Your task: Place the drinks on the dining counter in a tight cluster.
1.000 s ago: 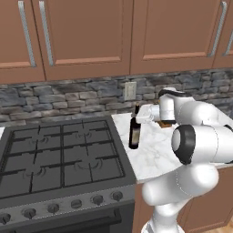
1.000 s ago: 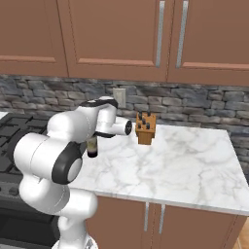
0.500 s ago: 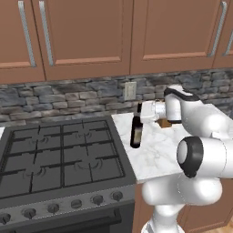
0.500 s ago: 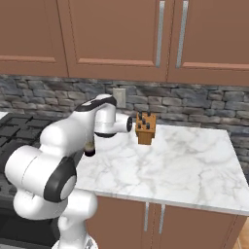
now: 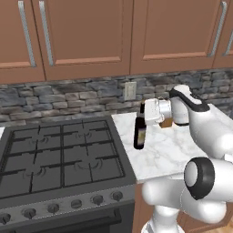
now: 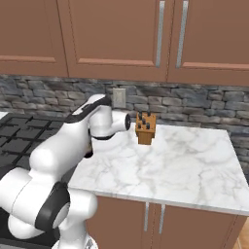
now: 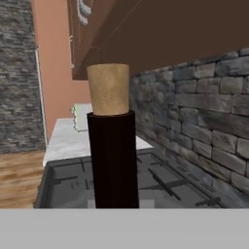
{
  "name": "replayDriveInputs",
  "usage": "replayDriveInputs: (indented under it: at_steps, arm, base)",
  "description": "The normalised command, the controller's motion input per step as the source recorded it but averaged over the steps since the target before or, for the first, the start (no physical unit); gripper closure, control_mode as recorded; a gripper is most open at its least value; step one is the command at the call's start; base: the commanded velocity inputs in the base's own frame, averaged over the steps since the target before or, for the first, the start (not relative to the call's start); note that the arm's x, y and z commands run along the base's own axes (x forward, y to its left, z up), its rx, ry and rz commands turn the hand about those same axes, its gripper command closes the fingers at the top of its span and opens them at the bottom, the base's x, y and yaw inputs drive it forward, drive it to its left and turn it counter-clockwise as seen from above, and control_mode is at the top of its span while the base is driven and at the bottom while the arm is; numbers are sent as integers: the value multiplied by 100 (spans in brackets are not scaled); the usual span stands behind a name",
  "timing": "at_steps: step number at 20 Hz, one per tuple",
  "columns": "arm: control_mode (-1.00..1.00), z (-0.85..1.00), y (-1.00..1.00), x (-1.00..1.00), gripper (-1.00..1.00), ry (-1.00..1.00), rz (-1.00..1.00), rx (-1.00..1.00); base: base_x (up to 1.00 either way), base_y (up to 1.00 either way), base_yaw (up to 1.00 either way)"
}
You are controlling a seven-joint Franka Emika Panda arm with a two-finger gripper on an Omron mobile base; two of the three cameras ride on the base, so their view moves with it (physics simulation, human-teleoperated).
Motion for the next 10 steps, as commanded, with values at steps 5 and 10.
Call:
replayDriveInputs:
  at_steps: [5, 10]
  arm:
    - [-100, 2, 0, -25, 100, 0, 0, 3]
    - [-100, 0, 0, 0, 100, 0, 0, 0]
  base:
    - [0, 0, 0]
    - [0, 0, 0]
